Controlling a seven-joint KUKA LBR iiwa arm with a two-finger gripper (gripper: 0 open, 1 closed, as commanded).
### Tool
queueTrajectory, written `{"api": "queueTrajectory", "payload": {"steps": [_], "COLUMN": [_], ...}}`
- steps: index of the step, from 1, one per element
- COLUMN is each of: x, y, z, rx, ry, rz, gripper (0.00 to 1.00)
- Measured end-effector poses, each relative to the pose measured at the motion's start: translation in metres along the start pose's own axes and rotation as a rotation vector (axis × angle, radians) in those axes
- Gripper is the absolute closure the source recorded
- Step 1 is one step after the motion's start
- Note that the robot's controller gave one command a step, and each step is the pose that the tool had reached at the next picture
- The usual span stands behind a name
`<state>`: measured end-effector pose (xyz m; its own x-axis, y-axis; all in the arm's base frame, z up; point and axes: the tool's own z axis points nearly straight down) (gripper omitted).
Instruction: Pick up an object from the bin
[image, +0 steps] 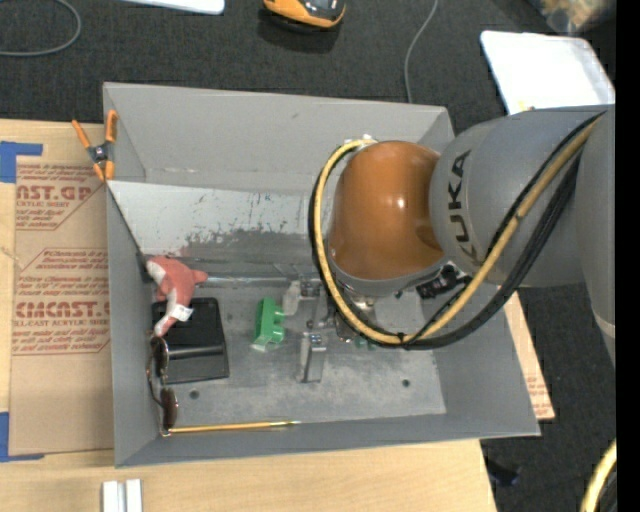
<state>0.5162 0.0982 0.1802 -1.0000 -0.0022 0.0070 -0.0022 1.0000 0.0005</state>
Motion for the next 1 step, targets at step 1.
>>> {"api": "queueTrajectory", "payload": {"steps": [1], "x": [-0.0018], "y": [-0.0005], "z": [-0.0043], "rx": [-0.001], "ry": [-0.008], "rz": [0.001], "gripper": [0.00]}}
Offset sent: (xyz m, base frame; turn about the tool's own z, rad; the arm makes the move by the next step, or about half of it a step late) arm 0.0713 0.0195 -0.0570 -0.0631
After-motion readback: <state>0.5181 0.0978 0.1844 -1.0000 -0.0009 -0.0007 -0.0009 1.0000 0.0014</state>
